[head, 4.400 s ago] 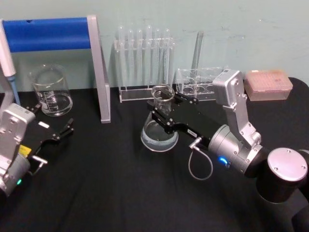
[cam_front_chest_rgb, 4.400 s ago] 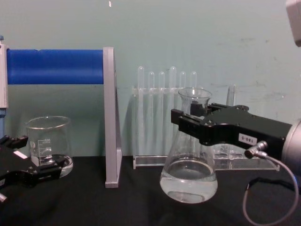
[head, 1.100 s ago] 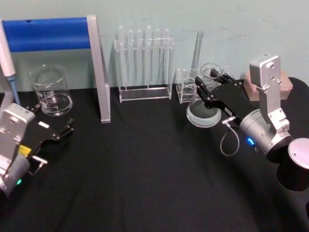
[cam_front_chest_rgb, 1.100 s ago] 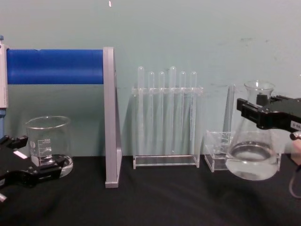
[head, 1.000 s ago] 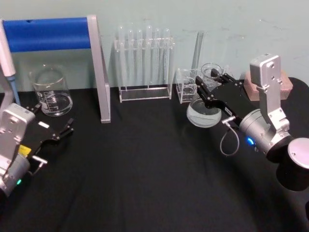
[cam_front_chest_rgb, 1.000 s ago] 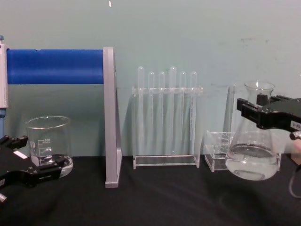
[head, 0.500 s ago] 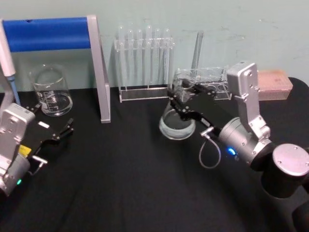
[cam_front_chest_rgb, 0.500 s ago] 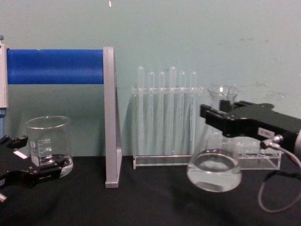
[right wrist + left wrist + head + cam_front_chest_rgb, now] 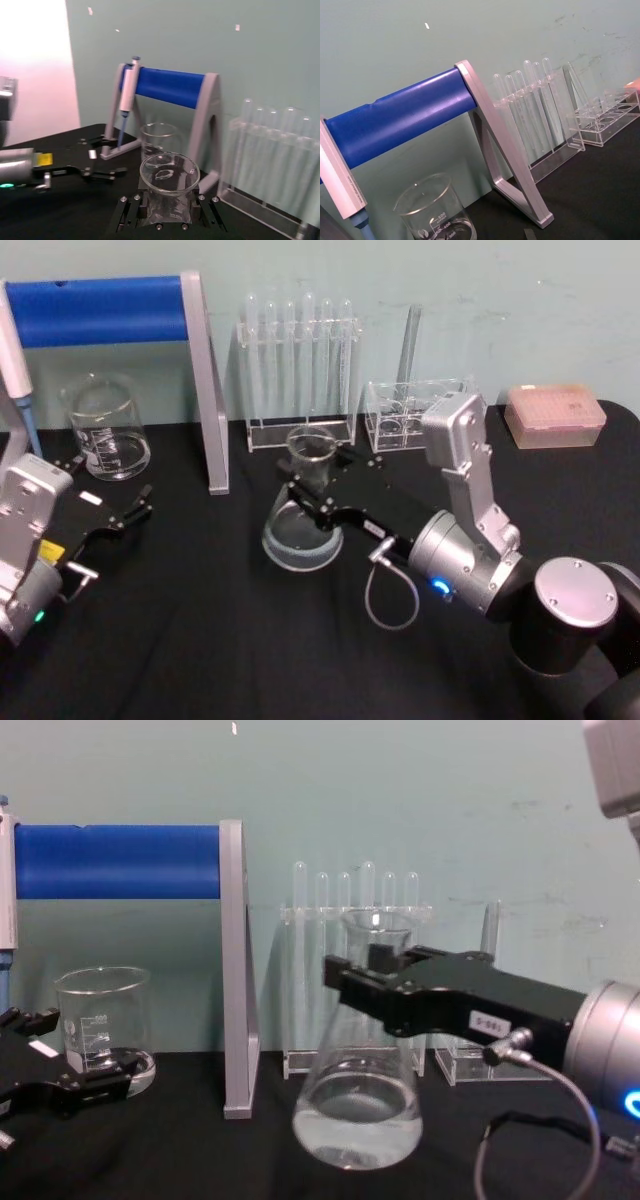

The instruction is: Grasp the erlenmeyer flask with one hand, shake it three times, then place it back.

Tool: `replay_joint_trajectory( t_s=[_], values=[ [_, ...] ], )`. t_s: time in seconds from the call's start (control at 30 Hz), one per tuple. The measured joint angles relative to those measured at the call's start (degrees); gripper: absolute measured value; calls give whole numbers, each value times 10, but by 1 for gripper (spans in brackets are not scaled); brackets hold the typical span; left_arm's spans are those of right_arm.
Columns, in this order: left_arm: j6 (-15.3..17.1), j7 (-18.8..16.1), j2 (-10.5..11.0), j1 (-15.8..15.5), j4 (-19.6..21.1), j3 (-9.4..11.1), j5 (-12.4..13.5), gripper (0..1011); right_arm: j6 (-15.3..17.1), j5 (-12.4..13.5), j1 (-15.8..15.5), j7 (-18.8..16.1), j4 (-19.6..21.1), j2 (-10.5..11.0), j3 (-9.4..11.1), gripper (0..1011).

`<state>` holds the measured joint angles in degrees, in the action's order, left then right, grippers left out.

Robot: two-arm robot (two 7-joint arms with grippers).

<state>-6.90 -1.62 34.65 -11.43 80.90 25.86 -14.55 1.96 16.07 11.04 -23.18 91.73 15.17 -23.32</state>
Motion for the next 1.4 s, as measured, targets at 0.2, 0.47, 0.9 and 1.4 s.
replay_joint_trajectory(
  t_s=[0.2, 0.47, 0.9, 1.4],
  values=[
    [0, 0, 0, 0, 0, 0, 0, 1001, 1, 12, -1, -12, 9, 6, -20, 457],
    [0, 0, 0, 0, 0, 0, 0, 1001, 2, 23, -2, -21, 17, 14, -41, 457],
    [0, 0, 0, 0, 0, 0, 0, 1001, -5, 22, 8, 4, 5, 20, -36, 457],
    [0, 0, 0, 0, 0, 0, 0, 1001, -13, -4, 23, 57, -33, 16, 18, 457]
  ],
)
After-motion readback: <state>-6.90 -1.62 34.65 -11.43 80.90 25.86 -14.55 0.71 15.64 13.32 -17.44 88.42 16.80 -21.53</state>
